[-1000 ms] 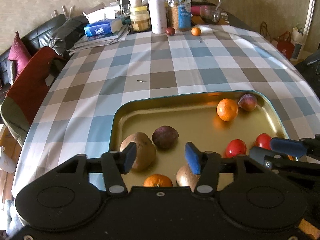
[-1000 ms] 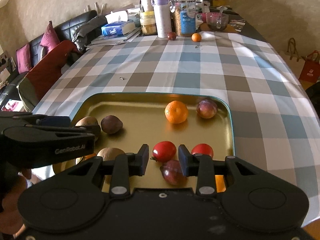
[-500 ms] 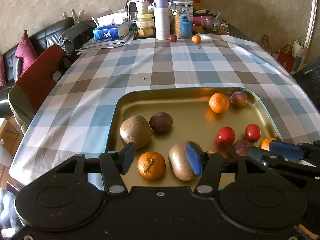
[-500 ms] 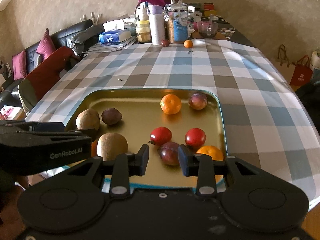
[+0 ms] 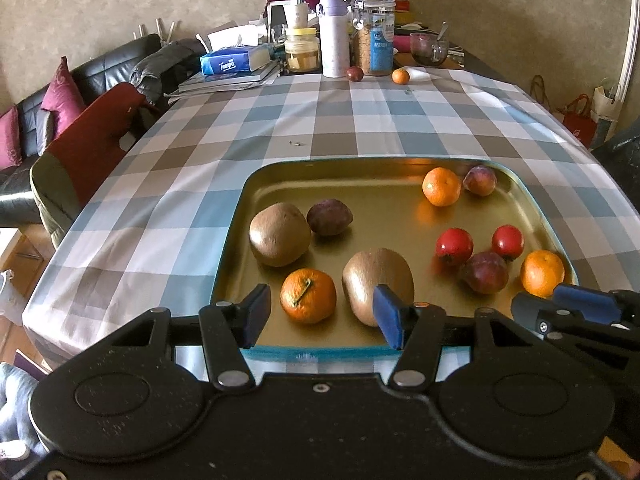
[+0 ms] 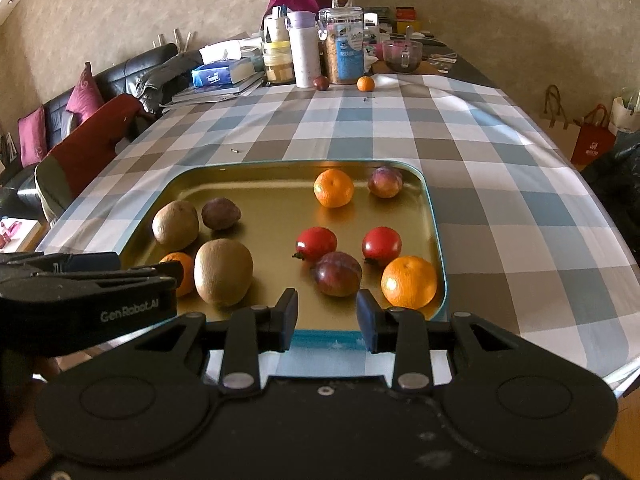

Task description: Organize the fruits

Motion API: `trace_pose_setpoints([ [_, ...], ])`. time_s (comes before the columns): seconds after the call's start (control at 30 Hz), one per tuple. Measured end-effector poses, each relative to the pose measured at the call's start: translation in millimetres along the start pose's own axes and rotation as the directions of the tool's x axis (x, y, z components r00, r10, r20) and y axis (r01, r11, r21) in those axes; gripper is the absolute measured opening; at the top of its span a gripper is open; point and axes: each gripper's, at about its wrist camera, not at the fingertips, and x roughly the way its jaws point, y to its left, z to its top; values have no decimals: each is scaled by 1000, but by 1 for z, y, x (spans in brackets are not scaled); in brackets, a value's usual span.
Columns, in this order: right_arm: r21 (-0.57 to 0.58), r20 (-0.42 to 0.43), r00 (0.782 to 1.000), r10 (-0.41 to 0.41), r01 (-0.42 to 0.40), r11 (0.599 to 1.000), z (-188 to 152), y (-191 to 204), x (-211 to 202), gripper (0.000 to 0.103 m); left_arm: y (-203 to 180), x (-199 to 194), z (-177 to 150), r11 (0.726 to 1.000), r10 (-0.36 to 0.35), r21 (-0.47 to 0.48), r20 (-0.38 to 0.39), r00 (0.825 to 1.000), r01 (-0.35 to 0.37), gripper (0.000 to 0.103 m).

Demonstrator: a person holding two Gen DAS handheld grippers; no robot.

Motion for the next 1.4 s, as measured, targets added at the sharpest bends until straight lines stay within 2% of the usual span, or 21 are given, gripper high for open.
trace_pose_setpoints([
  [0.57,34,13,1000,-21,20,999,-19,-9,-10,36,-10,-8,-15,1000,-8,18,7,1000,8,62],
  [1.4,45,8,1000,-22,22,999,-28,-12,-13,36,-15,-9,-22,999,-16,33,-10,1000,16,62],
])
